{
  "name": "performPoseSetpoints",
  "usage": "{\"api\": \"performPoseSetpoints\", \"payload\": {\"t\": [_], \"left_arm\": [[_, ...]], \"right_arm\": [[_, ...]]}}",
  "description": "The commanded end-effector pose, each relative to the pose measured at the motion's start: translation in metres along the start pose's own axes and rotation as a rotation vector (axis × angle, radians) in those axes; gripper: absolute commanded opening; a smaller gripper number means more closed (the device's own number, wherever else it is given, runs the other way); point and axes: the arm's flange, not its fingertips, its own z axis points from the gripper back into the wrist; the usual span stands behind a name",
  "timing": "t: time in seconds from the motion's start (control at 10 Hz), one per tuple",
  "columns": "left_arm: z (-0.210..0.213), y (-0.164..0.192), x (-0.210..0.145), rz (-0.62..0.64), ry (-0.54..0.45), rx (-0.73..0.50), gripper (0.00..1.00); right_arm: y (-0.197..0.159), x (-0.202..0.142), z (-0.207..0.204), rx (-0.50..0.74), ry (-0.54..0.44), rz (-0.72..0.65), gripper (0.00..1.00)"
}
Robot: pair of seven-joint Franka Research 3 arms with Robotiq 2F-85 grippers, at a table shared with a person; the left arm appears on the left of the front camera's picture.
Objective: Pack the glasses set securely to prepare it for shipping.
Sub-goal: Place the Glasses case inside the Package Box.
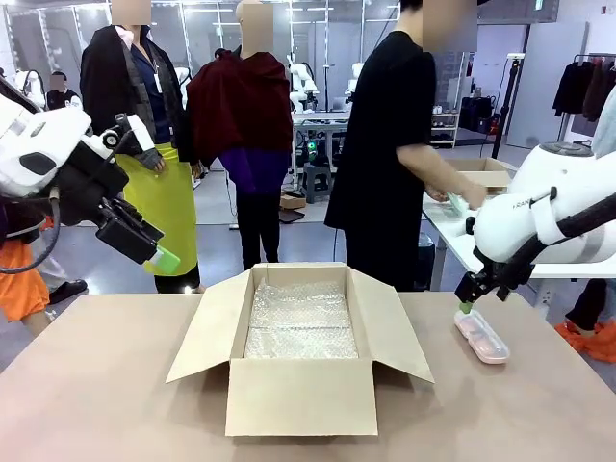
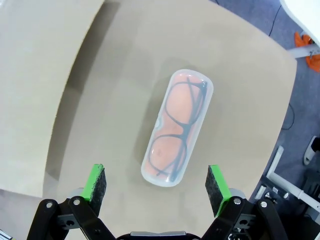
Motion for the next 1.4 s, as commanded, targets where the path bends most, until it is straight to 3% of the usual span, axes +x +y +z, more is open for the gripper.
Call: {"api": "performPoseSetpoints", "payload": {"t": [0.0,0.1,0.2,0.6,1.2,1.3], "left_arm": [[-0.016,0.011,-0.007,0.007,-0.047,-0.042,1.0],[-0.017,0.014,-0.007,0.052,-0.062,-0.026,1.0],[-0.005,0.005,-0.004,0.0,-0.014,-0.023,1.0],[-0.005,0.005,-0.004,0.0,-0.014,-0.023,1.0],[-0.005,0.005,-0.004,0.0,-0.014,-0.023,1.0],[-0.005,0.005,-0.004,0.0,-0.014,-0.023,1.0]], "right_arm": [[-0.004,0.01,-0.007,0.017,0.03,-0.035,1.0],[-0.005,0.012,-0.014,0.017,0.042,-0.042,1.0],[-0.008,0.015,-0.026,0.008,0.066,-0.063,1.0],[-0.03,0.016,-0.073,-0.048,0.128,-0.14,1.0],[-0.036,0.015,-0.112,-0.01,0.182,-0.244,1.0],[-0.035,0.015,-0.115,-0.003,0.17,-0.252,0.96]]}}
